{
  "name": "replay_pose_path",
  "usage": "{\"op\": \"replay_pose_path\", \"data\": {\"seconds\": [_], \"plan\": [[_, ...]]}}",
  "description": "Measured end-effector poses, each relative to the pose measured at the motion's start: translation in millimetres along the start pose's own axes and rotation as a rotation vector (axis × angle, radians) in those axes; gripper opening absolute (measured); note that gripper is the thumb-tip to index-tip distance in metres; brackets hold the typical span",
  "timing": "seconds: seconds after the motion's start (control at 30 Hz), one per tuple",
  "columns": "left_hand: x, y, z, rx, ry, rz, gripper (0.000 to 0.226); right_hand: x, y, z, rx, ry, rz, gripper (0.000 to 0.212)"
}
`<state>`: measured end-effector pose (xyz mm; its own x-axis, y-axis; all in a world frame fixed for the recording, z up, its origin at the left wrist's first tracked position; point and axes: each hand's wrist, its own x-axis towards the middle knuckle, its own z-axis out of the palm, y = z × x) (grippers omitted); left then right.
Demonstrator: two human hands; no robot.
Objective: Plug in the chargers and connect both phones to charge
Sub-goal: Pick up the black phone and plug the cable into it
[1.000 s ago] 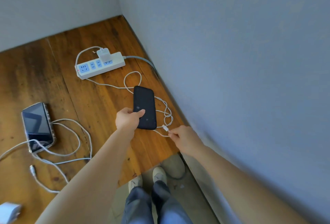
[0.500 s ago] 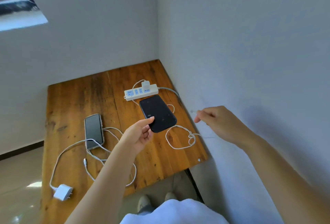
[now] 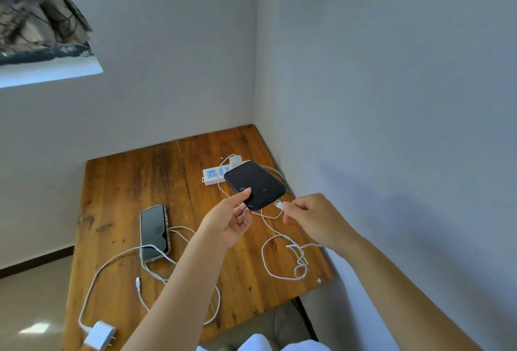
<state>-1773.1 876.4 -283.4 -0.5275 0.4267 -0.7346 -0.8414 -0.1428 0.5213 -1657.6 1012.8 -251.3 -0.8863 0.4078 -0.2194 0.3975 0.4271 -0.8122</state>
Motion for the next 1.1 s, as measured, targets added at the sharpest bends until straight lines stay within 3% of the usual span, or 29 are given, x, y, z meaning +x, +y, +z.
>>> {"op": "replay_pose_path", "data": {"seconds": [0.47, 0.77, 1.1], "plan": [[-7, -6, -3, 0.043, 0.015, 0.035, 0.036, -1, 7, 27, 0.009, 0.196, -0.035, 0.037], [-7, -11, -6, 0.105, 0.038, 0.053, 0.026, -5, 10, 29, -0.026, 0.195, -0.035, 0.037], [-6, -7, -7, 0.164, 0.036, 0.060, 0.028, -1, 13, 34, -0.027, 0.199, -0.041, 0.040]]}}
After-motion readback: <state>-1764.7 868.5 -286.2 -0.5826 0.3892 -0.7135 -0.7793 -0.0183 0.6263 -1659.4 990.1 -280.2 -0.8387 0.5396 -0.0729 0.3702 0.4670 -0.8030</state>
